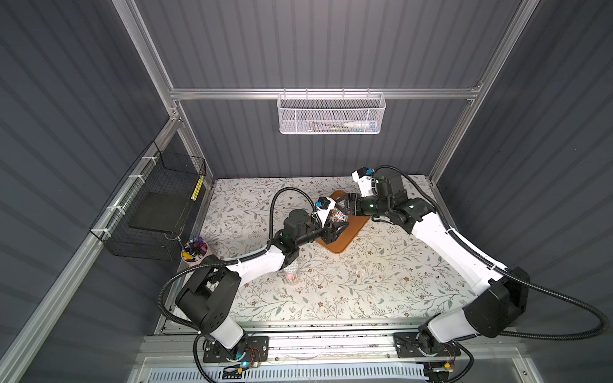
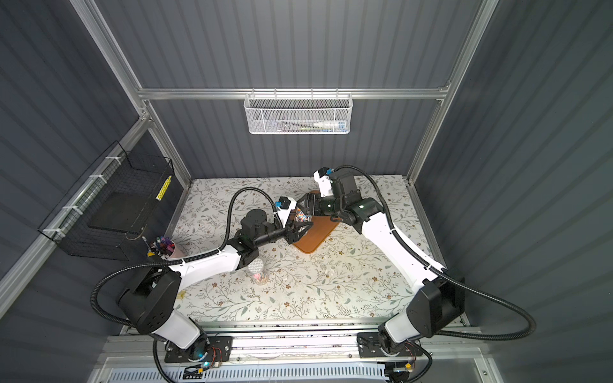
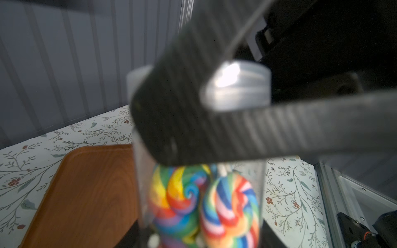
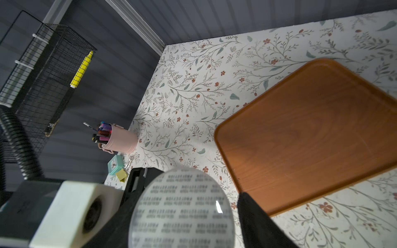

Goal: Pour the candies out of the jar
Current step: Unscrew the lid from the jar.

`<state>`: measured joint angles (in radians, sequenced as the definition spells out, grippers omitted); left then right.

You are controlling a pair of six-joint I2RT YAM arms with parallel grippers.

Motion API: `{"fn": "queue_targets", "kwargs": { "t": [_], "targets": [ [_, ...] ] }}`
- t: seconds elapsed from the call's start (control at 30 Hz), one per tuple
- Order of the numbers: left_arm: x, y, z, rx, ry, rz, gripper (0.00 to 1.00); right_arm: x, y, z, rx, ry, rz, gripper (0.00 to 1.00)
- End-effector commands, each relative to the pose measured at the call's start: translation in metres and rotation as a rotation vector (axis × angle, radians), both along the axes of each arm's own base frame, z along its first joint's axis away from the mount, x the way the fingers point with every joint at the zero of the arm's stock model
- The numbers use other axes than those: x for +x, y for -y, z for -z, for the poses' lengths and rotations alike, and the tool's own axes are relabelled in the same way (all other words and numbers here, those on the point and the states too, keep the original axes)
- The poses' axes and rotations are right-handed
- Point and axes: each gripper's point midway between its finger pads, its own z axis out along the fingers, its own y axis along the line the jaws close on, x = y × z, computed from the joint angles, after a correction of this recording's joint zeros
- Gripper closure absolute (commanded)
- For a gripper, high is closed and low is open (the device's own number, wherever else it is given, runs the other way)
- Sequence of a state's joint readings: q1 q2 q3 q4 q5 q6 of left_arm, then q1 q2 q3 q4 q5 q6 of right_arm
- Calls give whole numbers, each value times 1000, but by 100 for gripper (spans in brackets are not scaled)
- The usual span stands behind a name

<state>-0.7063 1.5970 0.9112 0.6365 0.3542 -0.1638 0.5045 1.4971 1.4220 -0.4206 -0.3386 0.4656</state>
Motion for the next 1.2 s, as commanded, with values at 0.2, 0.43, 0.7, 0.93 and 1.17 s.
{"fn": "queue_targets", "kwargs": {
  "t": [0.2, 0.43, 0.7, 0.93, 1.17],
  "targets": [
    [-11, 3, -22, -61, 39, 46, 100, -1, 2, -16, -17, 90, -20, 51],
    [-49, 18, -48, -177, 33, 310, 100, -64, -33, -77, 321, 303, -582, 54],
    [-49, 11, -44, -184, 30, 267, 100, -70, -35, -80, 329, 282, -658, 52],
    [-30, 3, -34, -112, 48, 136, 100, -45, -23, -71, 229, 251, -462, 22],
    [-1, -13, -22, -23, 79, -60, 100, -9, 2, -43, 87, 123, -170, 14]
  ]
}}
